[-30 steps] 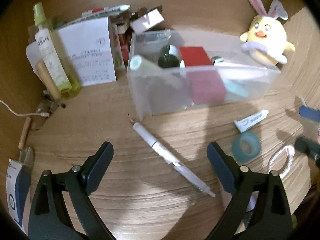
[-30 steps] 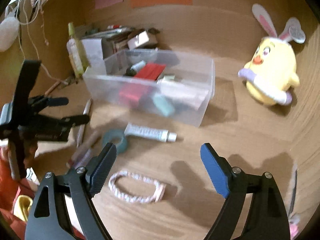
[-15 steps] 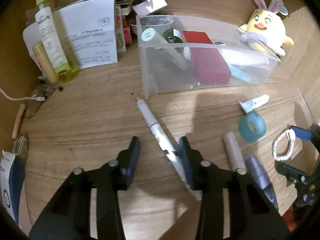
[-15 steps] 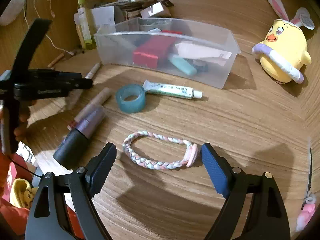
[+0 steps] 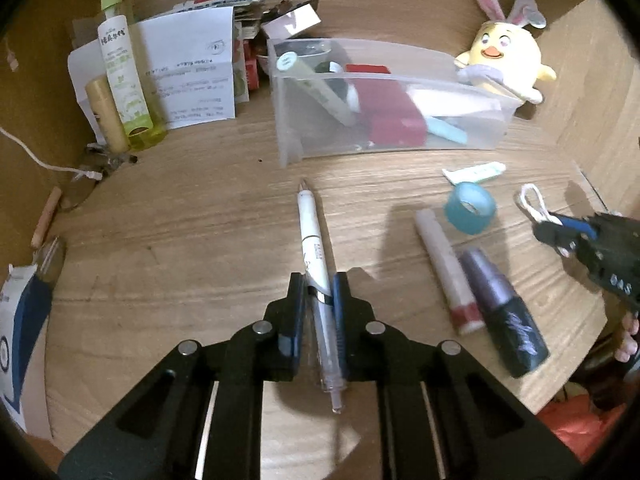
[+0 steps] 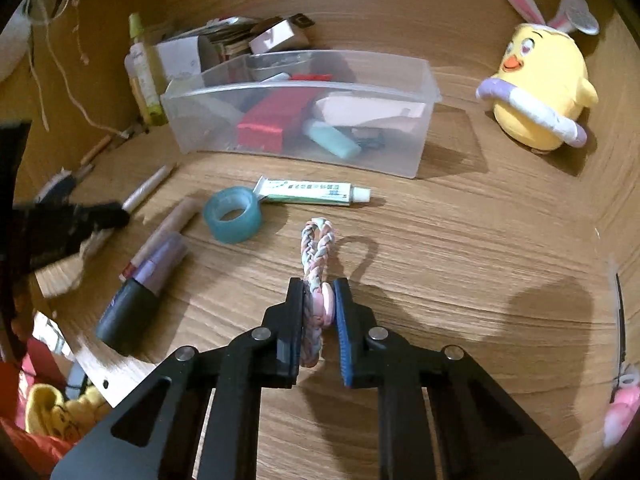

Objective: Organize objects
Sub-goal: 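Grasp the white pen with the left tool while the right tool grasps the braided bracelet, then carry the white pen and braided bracelet into the clear box and release both, then grasp the lipstick with the left tool while the right tool grasps the toothpaste tube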

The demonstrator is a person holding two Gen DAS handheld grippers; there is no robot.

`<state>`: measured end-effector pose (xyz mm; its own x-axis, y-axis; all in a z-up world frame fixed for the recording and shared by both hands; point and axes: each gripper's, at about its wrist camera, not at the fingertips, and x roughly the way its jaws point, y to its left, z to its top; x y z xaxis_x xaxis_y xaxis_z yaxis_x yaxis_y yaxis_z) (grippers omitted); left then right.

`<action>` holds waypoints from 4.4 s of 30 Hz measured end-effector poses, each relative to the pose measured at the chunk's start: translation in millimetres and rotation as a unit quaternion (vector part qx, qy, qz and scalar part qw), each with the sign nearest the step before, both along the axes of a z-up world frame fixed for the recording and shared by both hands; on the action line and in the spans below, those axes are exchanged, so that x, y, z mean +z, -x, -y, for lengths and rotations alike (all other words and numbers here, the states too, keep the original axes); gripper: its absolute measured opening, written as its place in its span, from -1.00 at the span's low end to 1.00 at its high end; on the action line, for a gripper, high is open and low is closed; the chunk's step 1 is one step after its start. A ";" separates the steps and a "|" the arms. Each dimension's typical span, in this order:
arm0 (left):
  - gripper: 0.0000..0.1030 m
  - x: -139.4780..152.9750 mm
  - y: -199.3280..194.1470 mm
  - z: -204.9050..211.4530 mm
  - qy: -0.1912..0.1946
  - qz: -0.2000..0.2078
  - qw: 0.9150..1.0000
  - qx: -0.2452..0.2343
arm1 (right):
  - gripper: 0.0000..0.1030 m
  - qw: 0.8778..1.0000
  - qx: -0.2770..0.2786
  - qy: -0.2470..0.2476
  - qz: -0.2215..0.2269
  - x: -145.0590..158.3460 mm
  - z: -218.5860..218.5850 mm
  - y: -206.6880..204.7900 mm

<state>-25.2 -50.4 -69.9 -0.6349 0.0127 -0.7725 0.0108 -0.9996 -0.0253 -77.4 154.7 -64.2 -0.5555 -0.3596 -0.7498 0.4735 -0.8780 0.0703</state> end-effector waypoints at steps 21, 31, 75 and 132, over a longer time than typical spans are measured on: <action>-0.97 56.1 2.7 -20.8 -0.012 -0.075 0.997 -0.028 | -0.74 0.995 -0.008 0.067 -0.074 63.1 2.1 15.6; -0.36 8.5 22.3 -20.6 -0.060 0.030 0.997 -0.040 | -0.74 0.996 -0.007 0.070 -0.061 56.0 1.0 24.7; -0.81 149.2 109.7 -18.9 -0.052 -0.147 0.987 -0.030 | -0.74 0.996 0.028 -0.007 -0.086 83.9 68.9 136.8; 0.95 26.5 44.1 -16.0 0.004 -0.011 1.000 -0.001 | 0.60 0.997 0.033 -0.055 -0.040 17.2 18.6 56.2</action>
